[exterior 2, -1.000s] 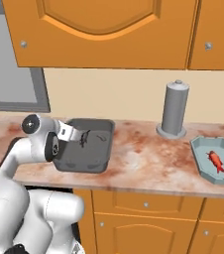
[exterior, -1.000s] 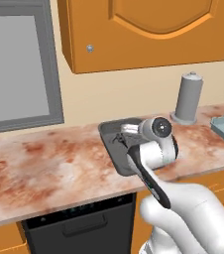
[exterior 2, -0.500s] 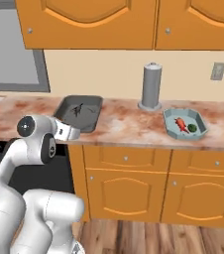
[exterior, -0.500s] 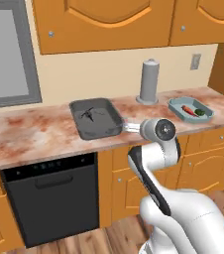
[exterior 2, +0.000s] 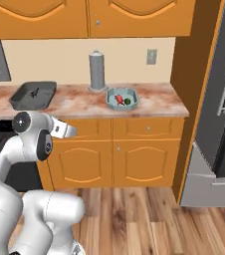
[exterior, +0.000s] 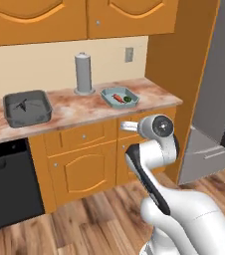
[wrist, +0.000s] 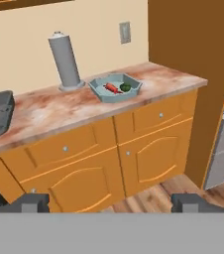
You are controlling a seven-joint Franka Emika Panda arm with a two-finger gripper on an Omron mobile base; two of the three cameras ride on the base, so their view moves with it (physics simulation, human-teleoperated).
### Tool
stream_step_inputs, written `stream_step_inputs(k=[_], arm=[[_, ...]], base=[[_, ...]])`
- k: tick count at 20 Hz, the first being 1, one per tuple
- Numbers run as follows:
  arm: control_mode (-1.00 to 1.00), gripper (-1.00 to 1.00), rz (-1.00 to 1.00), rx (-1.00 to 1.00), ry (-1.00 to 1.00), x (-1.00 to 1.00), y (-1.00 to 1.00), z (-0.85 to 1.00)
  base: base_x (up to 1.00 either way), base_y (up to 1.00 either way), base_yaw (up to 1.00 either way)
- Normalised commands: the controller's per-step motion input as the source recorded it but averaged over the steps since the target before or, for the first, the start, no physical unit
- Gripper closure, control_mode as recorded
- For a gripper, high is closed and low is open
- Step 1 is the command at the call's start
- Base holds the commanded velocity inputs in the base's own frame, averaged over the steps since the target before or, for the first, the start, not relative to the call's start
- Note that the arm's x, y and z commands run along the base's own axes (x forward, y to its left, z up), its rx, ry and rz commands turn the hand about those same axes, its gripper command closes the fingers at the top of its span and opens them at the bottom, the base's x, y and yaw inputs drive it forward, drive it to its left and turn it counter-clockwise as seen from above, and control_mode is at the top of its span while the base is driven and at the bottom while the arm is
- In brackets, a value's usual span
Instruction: Place one avocado and one fish in each tupperware on the nearby counter, to pack two identical lunches.
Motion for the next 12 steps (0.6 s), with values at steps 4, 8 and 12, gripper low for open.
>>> stream_step_inputs(k=[4,8,12], arm=[[1.0,-1.0,0.0,0.0,0.0,0.0,0.0,0.0],[1.0,-1.0,0.0,0.0,0.0,0.0,0.0,0.0],[1.0,-1.0,0.0,0.0,0.0,0.0,0.0,0.0]], base=[[-0.92,-1.0,-0.39],[-0.35,-1.0,-0.33],[-0.86,-1.0,-0.29]])
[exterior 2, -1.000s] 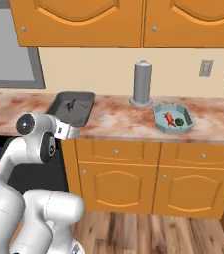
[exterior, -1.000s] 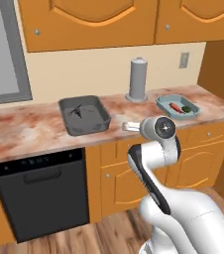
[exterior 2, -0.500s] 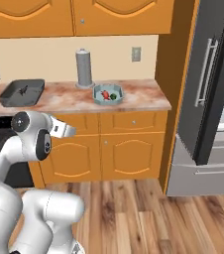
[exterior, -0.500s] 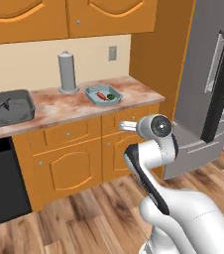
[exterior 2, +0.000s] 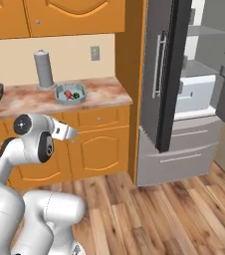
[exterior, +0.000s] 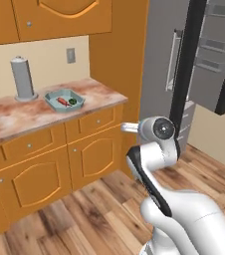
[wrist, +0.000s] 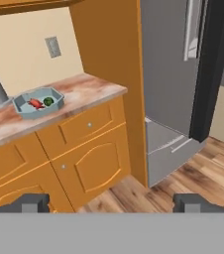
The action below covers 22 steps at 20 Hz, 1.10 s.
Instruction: Place one avocado and one fish in each tupperware on the nearby counter, to pack two identical lunches.
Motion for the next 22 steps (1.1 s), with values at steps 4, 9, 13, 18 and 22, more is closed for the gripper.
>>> stream_step_inputs(k=[4,9,13,18,22], arm=[[1.0,-1.0,0.0,0.0,0.0,0.0,0.0,0.0],[1.0,-1.0,0.0,0.0,0.0,0.0,0.0,0.0],[1.0,-1.0,0.0,0.0,0.0,0.0,0.0,0.0],[1.0,-1.0,0.0,0.0,0.0,0.0,0.0,0.0],[1.0,-1.0,0.0,0.0,0.0,0.0,0.0,0.0]], base=[[-0.47,-1.0,-0.01],[-0.11,-0.97,0.06],[0.66,-0.78,0.2],[0.51,-0.51,0.06],[-0.98,-0.36,0.03]])
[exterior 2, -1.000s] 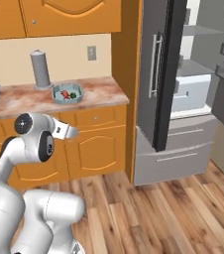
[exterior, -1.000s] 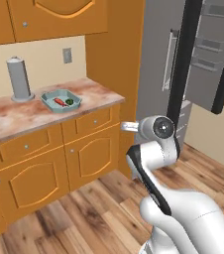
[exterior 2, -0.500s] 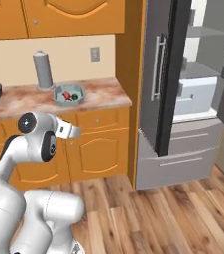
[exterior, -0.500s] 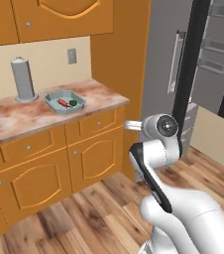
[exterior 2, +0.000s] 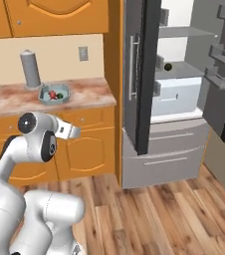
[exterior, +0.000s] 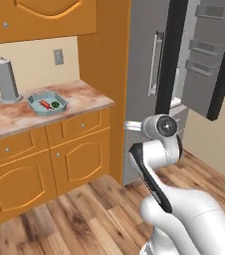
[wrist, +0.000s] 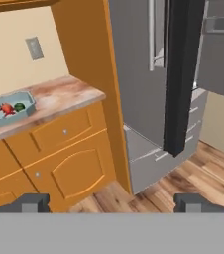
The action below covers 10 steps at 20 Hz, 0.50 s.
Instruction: Place one avocado and one fish in each tupperware on the nearby counter, to pack two identical lunches.
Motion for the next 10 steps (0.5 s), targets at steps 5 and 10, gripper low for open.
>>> stream_step_inputs(k=[5,10], arm=[[1.0,-1.0,0.0,0.0,0.0,0.0,0.0,0.0],[1.0,-1.0,0.0,0.0,0.0,0.0,0.0,0.0]], base=[[-0.06,-1.0,-0.17],[-0.09,-1.0,-0.54]])
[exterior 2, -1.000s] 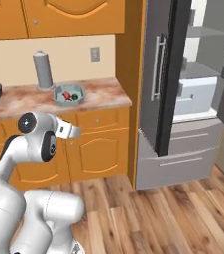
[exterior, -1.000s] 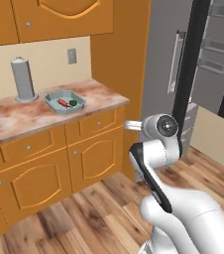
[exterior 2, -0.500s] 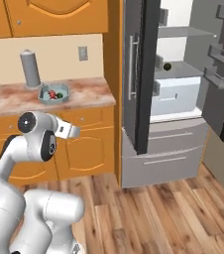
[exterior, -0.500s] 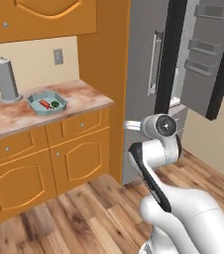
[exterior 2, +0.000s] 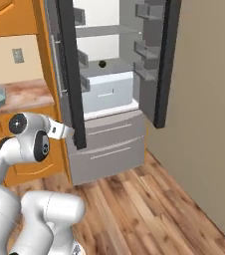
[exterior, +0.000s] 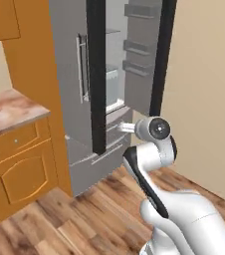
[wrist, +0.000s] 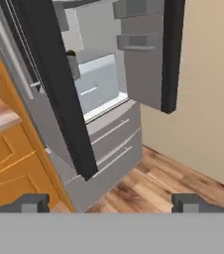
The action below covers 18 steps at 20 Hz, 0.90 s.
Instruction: Place one avocado and one fish in each tupperware on the nearby counter, to pack two identical lunches.
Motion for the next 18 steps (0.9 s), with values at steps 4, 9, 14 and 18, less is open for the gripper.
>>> stream_step_inputs(k=[4,9,14,18], arm=[[1.0,-1.0,0.0,0.0,0.0,0.0,0.0,0.0],[1.0,-1.0,0.0,0.0,0.0,0.0,0.0,0.0],[1.0,-1.0,0.0,0.0,0.0,0.0,0.0,0.0],[1.0,-1.0,0.0,0.0,0.0,0.0,0.0,0.0]], base=[[0.02,-1.0,-0.58],[1.0,-0.25,0.03],[1.0,0.18,0.37],[1.0,-0.01,0.56]])
